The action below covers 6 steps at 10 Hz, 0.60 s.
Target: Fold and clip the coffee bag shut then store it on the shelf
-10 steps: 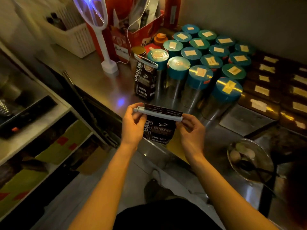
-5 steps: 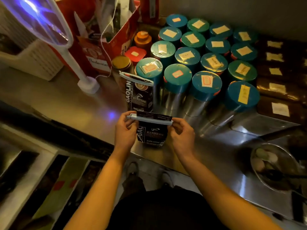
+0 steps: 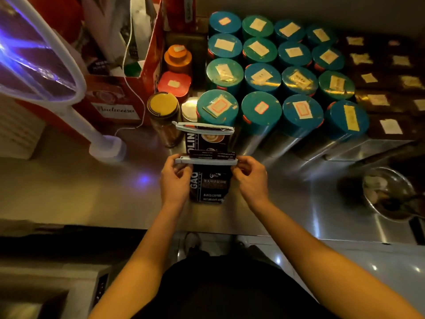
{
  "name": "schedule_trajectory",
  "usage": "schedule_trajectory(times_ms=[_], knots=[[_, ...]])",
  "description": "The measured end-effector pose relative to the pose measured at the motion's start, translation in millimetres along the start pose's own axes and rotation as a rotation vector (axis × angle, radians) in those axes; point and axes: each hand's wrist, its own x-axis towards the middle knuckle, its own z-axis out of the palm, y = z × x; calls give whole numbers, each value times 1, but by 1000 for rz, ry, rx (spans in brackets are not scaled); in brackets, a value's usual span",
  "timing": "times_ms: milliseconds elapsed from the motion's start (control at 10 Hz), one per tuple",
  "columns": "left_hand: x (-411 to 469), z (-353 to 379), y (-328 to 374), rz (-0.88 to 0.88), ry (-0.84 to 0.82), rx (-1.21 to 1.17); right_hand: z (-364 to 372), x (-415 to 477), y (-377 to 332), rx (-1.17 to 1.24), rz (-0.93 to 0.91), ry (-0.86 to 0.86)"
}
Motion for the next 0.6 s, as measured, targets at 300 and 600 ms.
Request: schedule_trajectory(times_ms=[300, 600], knots=[[16, -16, -10, -19, -106, 62, 26, -4, 0, 21, 37, 82], [4, -24, 1, 112, 0, 106, 17, -11, -4, -4, -31, 39]])
